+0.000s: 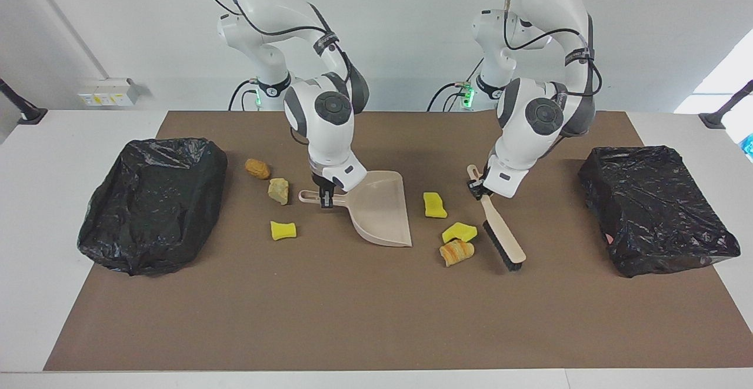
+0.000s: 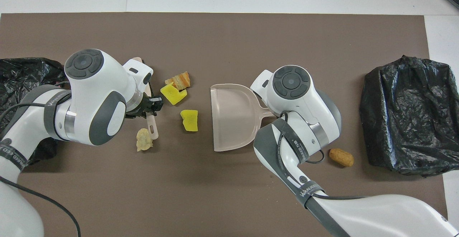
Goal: Sweep and dump trash in bin
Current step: 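Sweep the sponge pieces with the brush toward the dustpan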
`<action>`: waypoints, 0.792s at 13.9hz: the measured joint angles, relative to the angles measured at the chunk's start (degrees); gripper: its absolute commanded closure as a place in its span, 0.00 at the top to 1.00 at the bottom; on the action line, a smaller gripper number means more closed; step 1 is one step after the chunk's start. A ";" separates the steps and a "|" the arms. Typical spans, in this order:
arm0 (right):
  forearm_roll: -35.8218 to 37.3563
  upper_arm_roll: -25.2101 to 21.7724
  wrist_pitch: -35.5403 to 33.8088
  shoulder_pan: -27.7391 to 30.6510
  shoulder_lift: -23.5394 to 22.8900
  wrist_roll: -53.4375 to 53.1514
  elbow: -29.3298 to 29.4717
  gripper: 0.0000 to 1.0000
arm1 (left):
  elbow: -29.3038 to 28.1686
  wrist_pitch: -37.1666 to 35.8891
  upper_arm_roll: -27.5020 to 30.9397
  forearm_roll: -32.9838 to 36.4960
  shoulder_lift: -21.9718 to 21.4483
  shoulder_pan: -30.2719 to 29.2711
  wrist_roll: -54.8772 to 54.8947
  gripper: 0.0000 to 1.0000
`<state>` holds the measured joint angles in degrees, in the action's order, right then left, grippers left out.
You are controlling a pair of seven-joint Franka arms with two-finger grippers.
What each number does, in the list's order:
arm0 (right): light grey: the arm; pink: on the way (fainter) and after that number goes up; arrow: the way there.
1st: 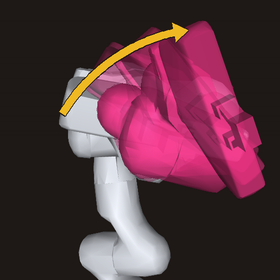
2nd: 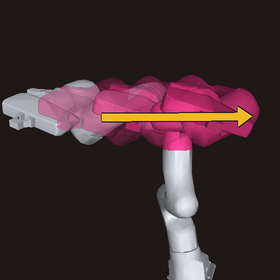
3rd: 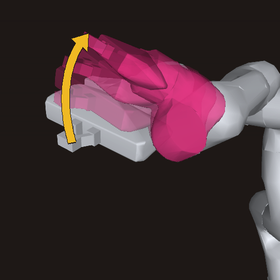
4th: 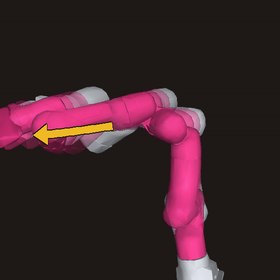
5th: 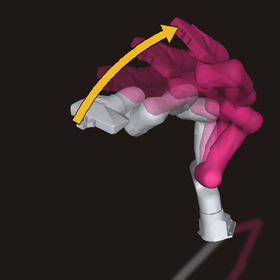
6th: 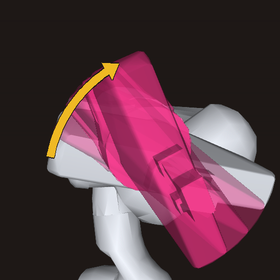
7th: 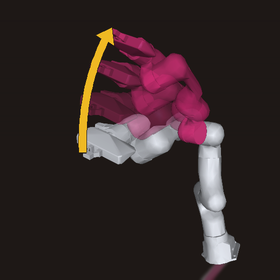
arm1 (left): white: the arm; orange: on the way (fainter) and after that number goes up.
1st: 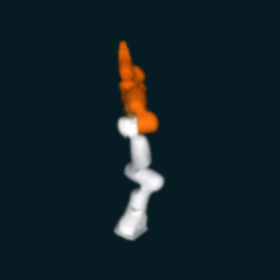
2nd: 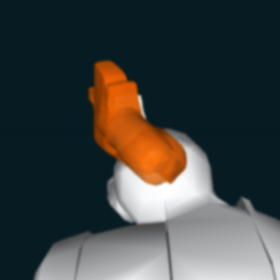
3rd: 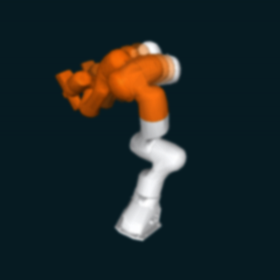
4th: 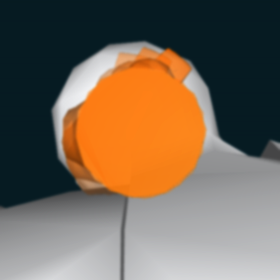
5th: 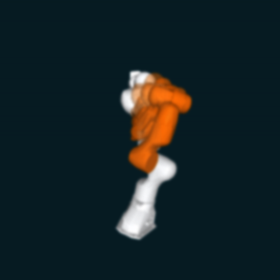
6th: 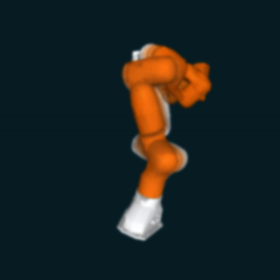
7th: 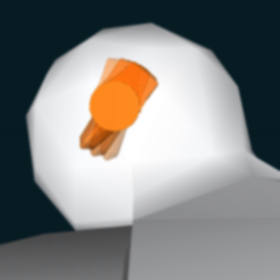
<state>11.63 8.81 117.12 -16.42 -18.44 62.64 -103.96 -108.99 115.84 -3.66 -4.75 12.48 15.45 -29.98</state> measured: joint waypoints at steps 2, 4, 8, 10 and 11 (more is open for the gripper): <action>0.00 0.00 0.00 0.00 0.00 -0.02 0.00 0.00 | -0.09 0.71 -0.08 0.00 0.02 0.11 -0.02 0.00; 0.00 0.00 0.00 0.00 0.00 -0.02 0.00 0.00 | -0.16 0.85 -0.23 0.00 0.05 0.93 -0.02 0.00; 0.00 0.00 -0.06 0.00 0.00 -0.02 -0.02 0.00 | -1.04 0.84 -0.46 0.05 0.58 4.58 -0.39 0.00; 0.00 -0.02 -0.81 -0.30 0.12 -0.31 -0.04 0.00 | -1.79 0.71 -0.50 0.06 0.77 6.68 -0.62 0.00; 0.00 -0.03 -1.46 -0.64 0.33 -0.95 -0.05 0.00 | -2.43 0.70 -0.55 0.06 0.70 8.30 -1.40 0.00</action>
<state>11.63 8.78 115.66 -17.06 -18.11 61.69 -104.00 -111.42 116.54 -4.21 -4.69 13.18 23.75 -31.38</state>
